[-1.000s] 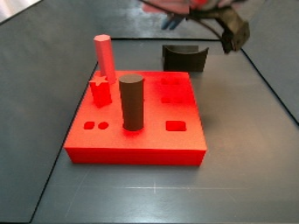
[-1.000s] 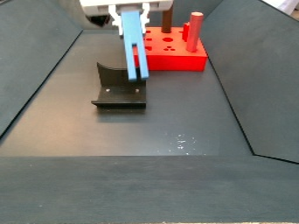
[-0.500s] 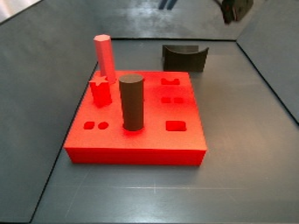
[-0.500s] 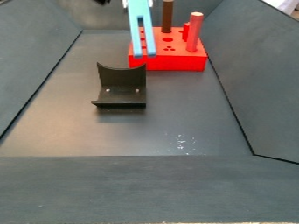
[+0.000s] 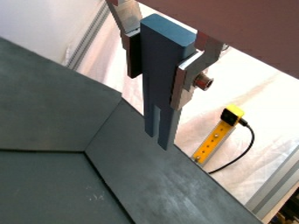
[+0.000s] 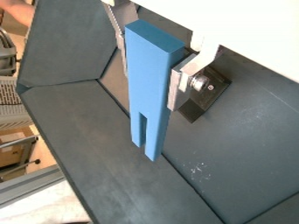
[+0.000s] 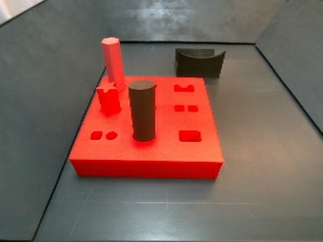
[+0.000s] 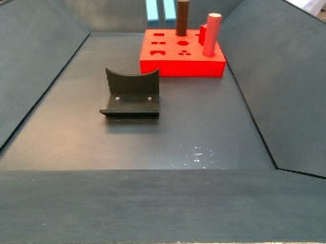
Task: Pick up the double-square object. Move up. Rotate the double-square object. Place the double-square object on the fixture. Regrasp the double-square object. Move to above the board. Insert the double-square object.
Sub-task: Move to above the board.
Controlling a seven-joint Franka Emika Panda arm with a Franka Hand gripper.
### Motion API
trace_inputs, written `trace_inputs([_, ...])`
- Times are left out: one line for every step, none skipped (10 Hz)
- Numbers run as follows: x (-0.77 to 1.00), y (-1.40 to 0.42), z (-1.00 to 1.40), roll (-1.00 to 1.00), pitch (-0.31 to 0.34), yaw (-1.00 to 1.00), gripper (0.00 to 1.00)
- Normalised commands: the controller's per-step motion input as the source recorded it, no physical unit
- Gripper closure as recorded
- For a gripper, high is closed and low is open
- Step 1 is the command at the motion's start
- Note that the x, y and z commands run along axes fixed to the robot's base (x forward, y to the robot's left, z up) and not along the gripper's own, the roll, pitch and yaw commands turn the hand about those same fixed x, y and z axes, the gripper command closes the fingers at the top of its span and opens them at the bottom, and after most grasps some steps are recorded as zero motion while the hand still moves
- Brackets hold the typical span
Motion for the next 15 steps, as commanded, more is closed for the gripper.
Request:
trace_inputs([-0.27, -1.00, 0.29, -1.00, -0.049, -0.13, 1.00])
trace_inputs([-0.27, -1.00, 0.29, -1.00, -0.054, -0.13, 1.00])
trace_inputs([-0.28, -1.00, 0.31, -1.00, -0.056, -0.13, 1.00])
trace_inputs([-0.30, -1.00, 0.29, -1.00, -0.051, -0.14, 1.00])
trace_inputs([-0.30, -1.00, 0.29, -1.00, -0.046, -0.14, 1.00])
trace_inputs([-0.32, -1.00, 0.30, -1.00, -0.039, -0.15, 1.00])
trace_inputs([-0.33, -1.00, 0.30, -1.00, -0.035, -0.15, 1.00])
trace_inputs([-0.36, -1.00, 0.31, -1.00, -0.030, -0.15, 1.00])
trace_inputs([-0.30, -0.77, 0.24, -1.00, -0.027, -0.15, 1.00])
trace_inputs([-0.19, -0.39, 0.13, -1.00, -0.024, -0.14, 1.00])
trace_inputs([-0.14, -0.25, 0.08, -1.00, -0.026, -0.14, 1.00])
trace_inputs([-0.11, -0.09, 0.04, -1.00, -0.037, -0.12, 1.00])
trace_inputs([-0.10, -0.02, 0.02, -0.80, -0.053, -0.09, 1.00])
trace_inputs([-0.08, 0.01, 0.00, -0.50, -0.061, -0.04, 1.00])
trace_inputs([-0.07, 0.01, 0.01, -0.37, -0.061, -0.03, 1.00])
